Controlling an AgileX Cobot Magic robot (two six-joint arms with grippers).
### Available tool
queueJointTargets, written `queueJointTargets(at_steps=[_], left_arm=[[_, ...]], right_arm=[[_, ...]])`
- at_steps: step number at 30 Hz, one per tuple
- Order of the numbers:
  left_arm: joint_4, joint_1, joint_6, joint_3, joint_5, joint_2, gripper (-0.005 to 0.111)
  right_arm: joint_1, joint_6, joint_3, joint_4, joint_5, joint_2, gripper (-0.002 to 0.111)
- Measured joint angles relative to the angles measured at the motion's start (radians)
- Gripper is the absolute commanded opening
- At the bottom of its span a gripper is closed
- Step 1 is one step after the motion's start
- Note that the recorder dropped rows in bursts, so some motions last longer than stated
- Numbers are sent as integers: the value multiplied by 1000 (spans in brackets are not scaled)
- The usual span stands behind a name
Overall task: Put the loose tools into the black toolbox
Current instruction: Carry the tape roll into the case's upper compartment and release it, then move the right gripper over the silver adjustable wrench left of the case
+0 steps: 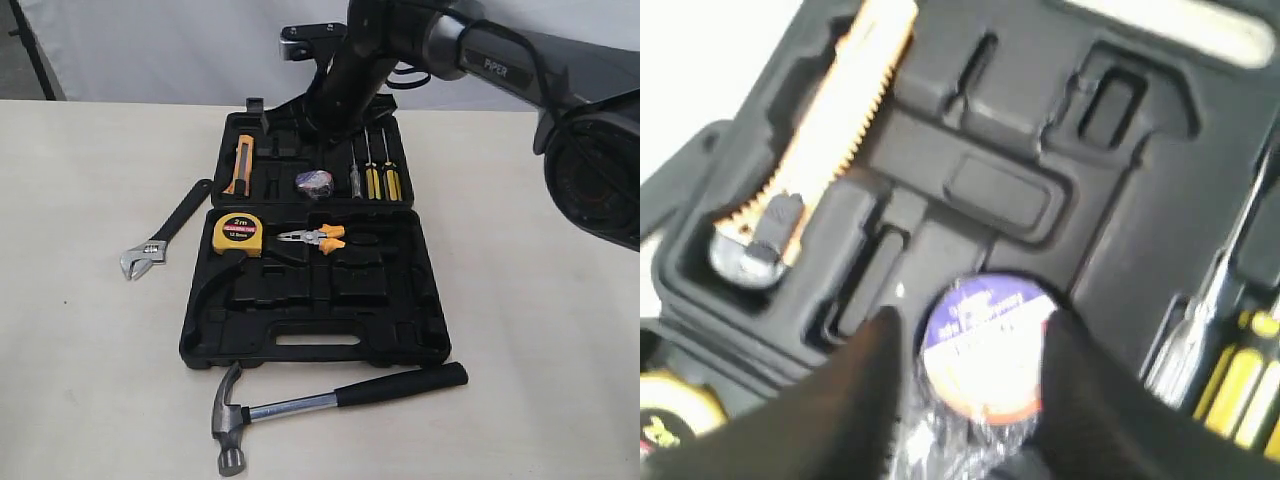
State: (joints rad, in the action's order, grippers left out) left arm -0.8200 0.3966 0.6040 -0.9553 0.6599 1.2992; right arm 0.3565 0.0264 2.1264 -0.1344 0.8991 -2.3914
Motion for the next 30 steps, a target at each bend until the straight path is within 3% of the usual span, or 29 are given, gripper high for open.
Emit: queueJointTargets(at_steps=[8, 18, 20, 21, 23, 26, 30], left_arm=[[0, 0, 0, 0, 0, 0, 1], [0, 0, 0, 0, 0, 0, 1], [0, 0, 0, 0, 0, 0, 1], [0, 0, 0, 0, 0, 0, 1], [0, 0, 0, 0, 0, 0, 1], [0, 0, 0, 0, 0, 0, 1], [0, 0, 0, 0, 0, 0, 1]], right_arm=[[0, 0, 0, -2, 41, -83, 53], [42, 17, 88, -7, 67, -1, 54], [106, 25, 115, -9, 48, -2, 41], [133, 28, 119, -10, 37, -12, 18], [209, 67, 132, -18, -9, -52, 1], [310, 153, 194, -29, -22, -146, 0], [345, 168, 311, -29, -54, -242, 0]])
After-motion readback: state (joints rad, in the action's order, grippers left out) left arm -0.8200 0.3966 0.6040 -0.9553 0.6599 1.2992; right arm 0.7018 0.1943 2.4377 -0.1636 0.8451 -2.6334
